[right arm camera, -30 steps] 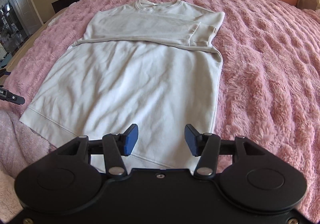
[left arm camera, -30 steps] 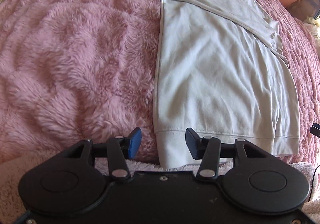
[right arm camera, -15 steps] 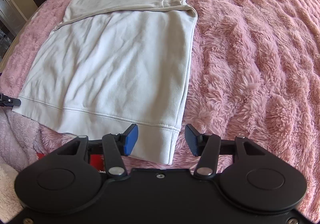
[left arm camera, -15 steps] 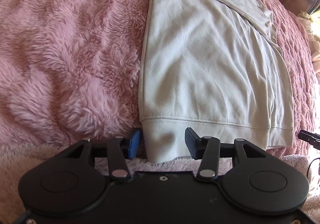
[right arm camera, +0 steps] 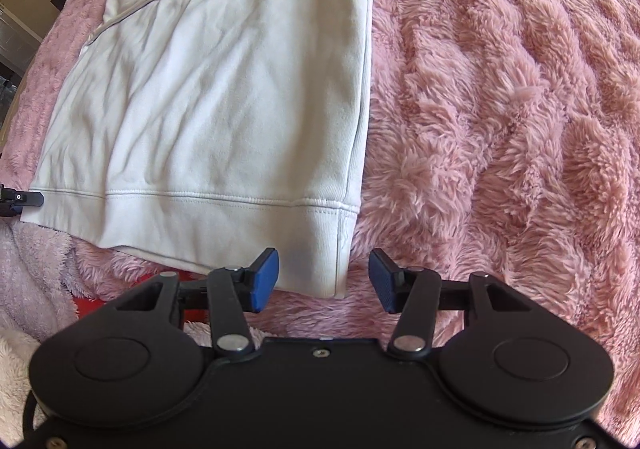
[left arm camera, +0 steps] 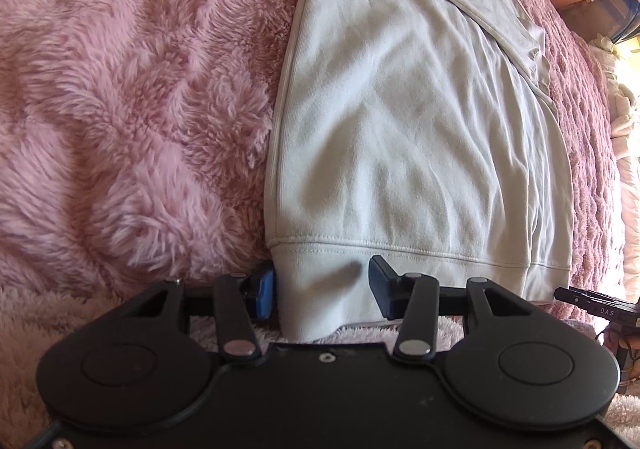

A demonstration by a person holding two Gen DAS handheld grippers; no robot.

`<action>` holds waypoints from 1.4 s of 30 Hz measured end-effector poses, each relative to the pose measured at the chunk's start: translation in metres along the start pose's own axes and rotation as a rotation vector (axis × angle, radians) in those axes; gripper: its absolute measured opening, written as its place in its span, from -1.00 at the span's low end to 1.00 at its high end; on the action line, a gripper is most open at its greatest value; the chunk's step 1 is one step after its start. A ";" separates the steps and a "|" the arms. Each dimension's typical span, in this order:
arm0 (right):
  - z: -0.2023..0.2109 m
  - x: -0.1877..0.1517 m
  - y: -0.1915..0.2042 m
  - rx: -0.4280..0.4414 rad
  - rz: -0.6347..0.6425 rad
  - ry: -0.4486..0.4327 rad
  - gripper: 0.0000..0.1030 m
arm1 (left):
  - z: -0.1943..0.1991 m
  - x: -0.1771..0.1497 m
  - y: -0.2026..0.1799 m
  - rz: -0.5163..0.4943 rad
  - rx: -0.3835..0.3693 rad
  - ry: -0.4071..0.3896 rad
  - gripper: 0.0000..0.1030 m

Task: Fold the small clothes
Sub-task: 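Move both tools to the sweatshirt hem, open, ready to fold, then close both tools on the sweatshirt hem and lift it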

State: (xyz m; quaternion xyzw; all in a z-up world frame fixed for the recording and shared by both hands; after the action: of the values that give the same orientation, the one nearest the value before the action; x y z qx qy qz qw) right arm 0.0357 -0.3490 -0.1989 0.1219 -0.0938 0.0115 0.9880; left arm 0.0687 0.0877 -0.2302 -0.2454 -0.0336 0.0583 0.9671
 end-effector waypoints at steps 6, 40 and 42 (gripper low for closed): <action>-0.005 0.003 0.007 0.007 0.018 -0.002 -0.68 | 0.005 -0.006 0.001 -0.035 -0.022 -0.018 -0.68; 0.086 0.146 -0.009 0.549 -0.347 -0.504 -0.81 | 0.124 0.165 -0.017 0.021 -0.521 -0.277 -0.99; 0.084 0.169 -0.014 0.579 -0.372 -0.542 -0.81 | 0.127 0.195 -0.019 0.027 -0.528 -0.292 -0.99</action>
State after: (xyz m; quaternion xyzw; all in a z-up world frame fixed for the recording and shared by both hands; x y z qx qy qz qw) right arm 0.1873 -0.3829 -0.0902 0.4073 -0.3191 -0.1733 0.8380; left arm 0.2515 0.1557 -0.1029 -0.4779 -0.1832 0.0952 0.8538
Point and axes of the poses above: each gripper's, at about its wrist camera, not at the fingertips, and z roughly against the way its jaws point, y to its left, x to its top, the point moved 2 cm from there along -z, roughly the way its jaws point, and after that the axes turned 8 degrees about y, right-handed, at the moved point
